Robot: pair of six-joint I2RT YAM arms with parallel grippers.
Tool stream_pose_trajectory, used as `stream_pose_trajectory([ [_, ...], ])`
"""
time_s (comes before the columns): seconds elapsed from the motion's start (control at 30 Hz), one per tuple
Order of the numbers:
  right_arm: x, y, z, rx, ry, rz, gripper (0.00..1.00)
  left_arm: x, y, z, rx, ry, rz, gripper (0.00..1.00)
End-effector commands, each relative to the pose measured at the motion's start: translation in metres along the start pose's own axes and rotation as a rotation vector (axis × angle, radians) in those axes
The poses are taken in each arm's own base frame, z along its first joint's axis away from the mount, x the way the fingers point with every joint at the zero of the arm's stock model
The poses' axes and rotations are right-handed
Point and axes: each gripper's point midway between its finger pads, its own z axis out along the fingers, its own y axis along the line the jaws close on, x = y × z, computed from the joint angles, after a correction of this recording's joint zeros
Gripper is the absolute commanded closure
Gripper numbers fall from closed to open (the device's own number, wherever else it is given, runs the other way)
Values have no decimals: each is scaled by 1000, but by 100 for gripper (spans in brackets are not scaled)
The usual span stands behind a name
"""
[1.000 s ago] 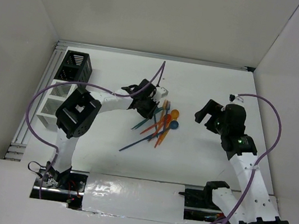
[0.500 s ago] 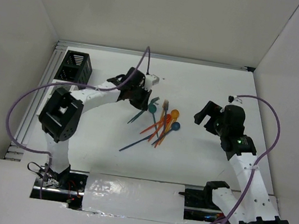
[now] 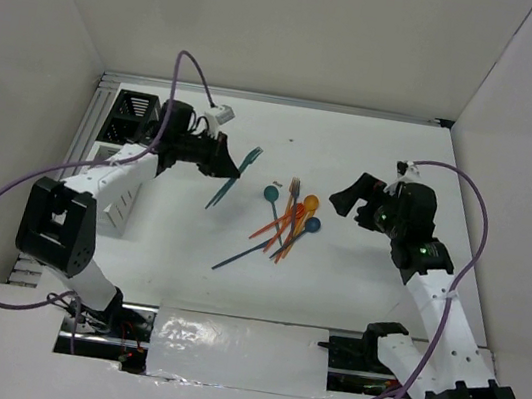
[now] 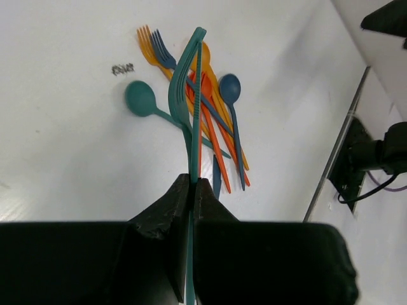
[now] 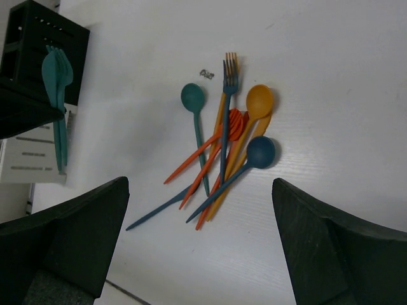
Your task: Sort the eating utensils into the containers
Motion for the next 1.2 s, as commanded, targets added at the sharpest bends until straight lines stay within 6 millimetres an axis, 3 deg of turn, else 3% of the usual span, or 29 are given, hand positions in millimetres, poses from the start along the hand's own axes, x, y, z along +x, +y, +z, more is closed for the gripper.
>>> stream_pose_trajectory([
  [0.0,-28,30,2,-118,-62,-51,0,-44,-26,-35,147,-158,130,100],
  [0.13,-27,29,11,-113,-29,-69,0,-66,-22,-60,102,-246,207,100],
  [0.27,-28,30,21,-118,-13,-68,0,-93,0,-93,-15,-349,220,100],
  [0.33,-36,34,25,-129,-27,-73,0,-105,22,-120,-103,-415,217,100],
  [0.37,-37,34,28,-130,-30,-73,0,-116,46,-144,-202,-482,213,100],
  [0.4,-38,34,32,-127,-23,-74,0,-119,43,-142,-194,-492,226,100],
  [0.43,-46,36,34,-125,-42,-81,0,-129,65,-168,-269,-551,222,100],
  [0.5,-54,39,41,-126,-40,-102,0,-141,80,-192,-318,-602,234,100],
  [0.53,-57,36,43,-108,-42,-109,0,-144,83,-189,-314,-605,241,100],
  [0.57,-59,36,47,-106,-40,-115,0,-147,99,-209,-363,-632,237,100],
  [0.67,-62,28,60,-71,-23,-122,0,-155,117,-233,-400,-687,267,100],
  [0.83,-66,22,81,-53,-25,-97,0,-162,144,-249,-394,-764,399,100],
  [1.03,-71,15,102,-20,-29,-60,0,-185,176,-260,-396,-795,504,100],
  [1.07,-75,18,103,-27,-40,-57,0,-177,193,-252,-393,-786,474,100],
  [1.13,-77,16,110,-12,-44,-55,0,-184,193,-257,-373,-793,526,100],
  [1.17,-74,16,112,-12,-37,-56,0,-180,203,-251,-365,-798,519,100],
])
